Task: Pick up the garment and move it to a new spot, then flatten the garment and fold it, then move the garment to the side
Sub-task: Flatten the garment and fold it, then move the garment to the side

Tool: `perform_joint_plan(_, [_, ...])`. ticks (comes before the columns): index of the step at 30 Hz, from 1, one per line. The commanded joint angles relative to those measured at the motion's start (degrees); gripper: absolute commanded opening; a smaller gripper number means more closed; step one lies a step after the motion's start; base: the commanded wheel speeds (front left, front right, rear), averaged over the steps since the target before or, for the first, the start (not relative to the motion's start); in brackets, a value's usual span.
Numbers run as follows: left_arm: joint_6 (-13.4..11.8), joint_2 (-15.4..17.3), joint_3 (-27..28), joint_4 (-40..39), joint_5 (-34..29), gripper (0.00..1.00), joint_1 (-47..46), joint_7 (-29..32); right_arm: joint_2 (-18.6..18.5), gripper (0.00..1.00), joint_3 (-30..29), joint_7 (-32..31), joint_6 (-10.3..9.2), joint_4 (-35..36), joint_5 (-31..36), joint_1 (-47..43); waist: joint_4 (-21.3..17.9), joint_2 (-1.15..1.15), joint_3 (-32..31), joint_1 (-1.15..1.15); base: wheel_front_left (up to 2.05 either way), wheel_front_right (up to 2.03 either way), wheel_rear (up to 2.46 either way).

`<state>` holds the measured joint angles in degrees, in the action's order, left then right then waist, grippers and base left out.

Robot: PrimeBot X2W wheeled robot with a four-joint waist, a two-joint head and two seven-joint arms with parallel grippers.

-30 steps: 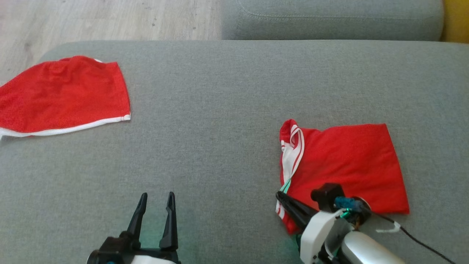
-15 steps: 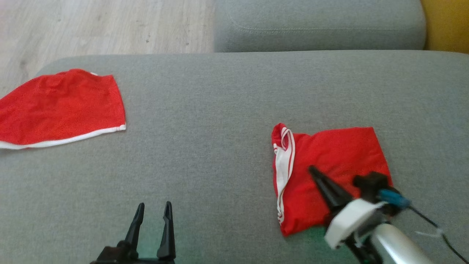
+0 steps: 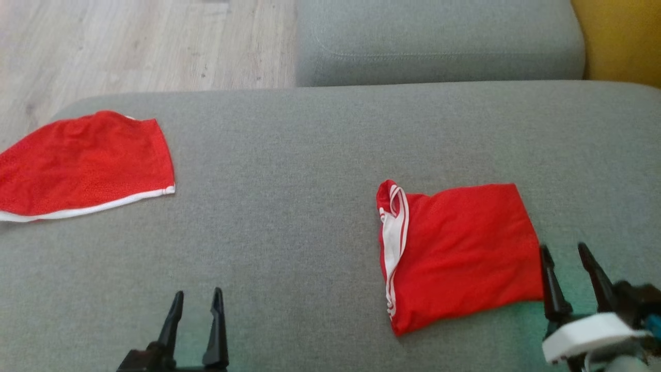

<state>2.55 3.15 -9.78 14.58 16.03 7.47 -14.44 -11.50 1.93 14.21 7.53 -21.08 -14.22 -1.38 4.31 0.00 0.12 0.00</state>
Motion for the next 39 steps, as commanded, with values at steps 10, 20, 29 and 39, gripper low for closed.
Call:
perform_joint_plan(10, [1.25, -0.27, 3.37, -0.44, -1.56, 1.00, -2.61, -0.56, 2.46, 1.00, -1.50, 0.77, -0.04, 3.99, 3.52, -3.13, -0.05, 0.00, -0.48, 0.00, 0.00, 0.00, 0.00])
perform_joint_plan(20, [1.42, -0.27, 4.09, -0.35, -1.90, 1.00, -2.49, -0.56, 3.31, 1.00, -2.15, 0.78, -0.04, 4.17, 3.74, -4.07, 0.77, 0.00, -0.73, 0.00, 0.00, 0.00, 0.00])
perform_joint_plan(29, [1.28, -0.27, 4.10, -0.90, -1.68, 1.00, -2.60, -0.56, 2.53, 1.00, -1.67, 0.08, -0.04, 3.83, -2.05, -1.58, 1.00, 0.00, 0.04, 0.00, 0.00, 0.00, 0.00])
perform_joint_plan(39, [1.39, -0.27, 2.22, -1.49, -1.85, 1.00, -5.16, -0.56, -5.10, 1.00, -3.00, -25.03, -0.04, 7.43, -15.14, 9.72, 2.62, 0.00, 5.24, 0.00, 0.00, 0.00, 0.00])
